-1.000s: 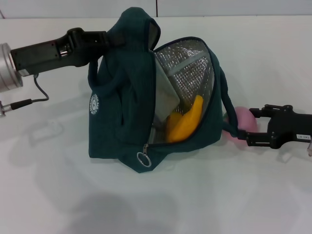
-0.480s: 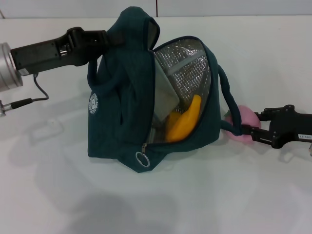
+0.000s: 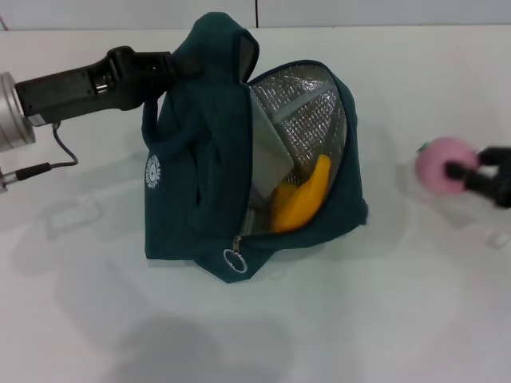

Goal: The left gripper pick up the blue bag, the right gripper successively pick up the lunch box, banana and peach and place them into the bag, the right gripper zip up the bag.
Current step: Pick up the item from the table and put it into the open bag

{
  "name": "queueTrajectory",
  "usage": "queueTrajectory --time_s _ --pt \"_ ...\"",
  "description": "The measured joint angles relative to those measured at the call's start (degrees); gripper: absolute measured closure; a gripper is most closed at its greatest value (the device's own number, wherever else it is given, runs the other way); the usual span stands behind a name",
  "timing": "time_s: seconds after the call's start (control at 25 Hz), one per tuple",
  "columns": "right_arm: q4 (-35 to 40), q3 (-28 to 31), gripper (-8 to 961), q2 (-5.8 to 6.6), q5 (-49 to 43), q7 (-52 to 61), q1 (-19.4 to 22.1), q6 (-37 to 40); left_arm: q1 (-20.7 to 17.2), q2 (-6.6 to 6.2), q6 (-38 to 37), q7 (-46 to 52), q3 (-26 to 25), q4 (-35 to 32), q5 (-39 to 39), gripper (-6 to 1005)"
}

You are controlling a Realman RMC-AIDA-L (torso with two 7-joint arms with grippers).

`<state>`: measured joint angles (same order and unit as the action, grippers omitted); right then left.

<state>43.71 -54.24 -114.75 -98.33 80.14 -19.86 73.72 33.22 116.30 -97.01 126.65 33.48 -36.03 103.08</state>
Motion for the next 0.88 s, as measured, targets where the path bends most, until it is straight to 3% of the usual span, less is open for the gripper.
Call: queueTrajectory --time_s 0.2,0.32,0.4,0.44,0.64,0.88 --pt "0.00 13.43 667 0.11 0.26 0.02 0.38 6.94 0.07 0.00 0.00 0.01 0.00 0.00 0.00 957" --pt "-0.01 17.86 691 0.07 2.79 0.03 -0.32 10.99 0.18 0.12 -0.01 0.07 0.10 0.00 0.00 957" --pt "-0.12 17.99 702 0.07 4.26 0.05 -0.60 12.16 0.23 0.17 -0.02 0.09 0.15 0.00 0.00 957" --pt "-0.59 17.71 707 -0.17 8.44 0.09 -2.21 16.40 0.28 0.17 -0.02 0.09 0.18 0.00 0.00 957" --pt "-4.55 13.45 735 -0.52 13.36 0.33 -8.91 22.64 0.28 0.20 -0.01 0.09 0.12 0.00 0.07 957" --pt "-9.92 3.43 773 -0.63 13.48 1.17 -17.80 18.20 0.23 0.23 -0.02 0.01 0.07 0.00 0.18 957"
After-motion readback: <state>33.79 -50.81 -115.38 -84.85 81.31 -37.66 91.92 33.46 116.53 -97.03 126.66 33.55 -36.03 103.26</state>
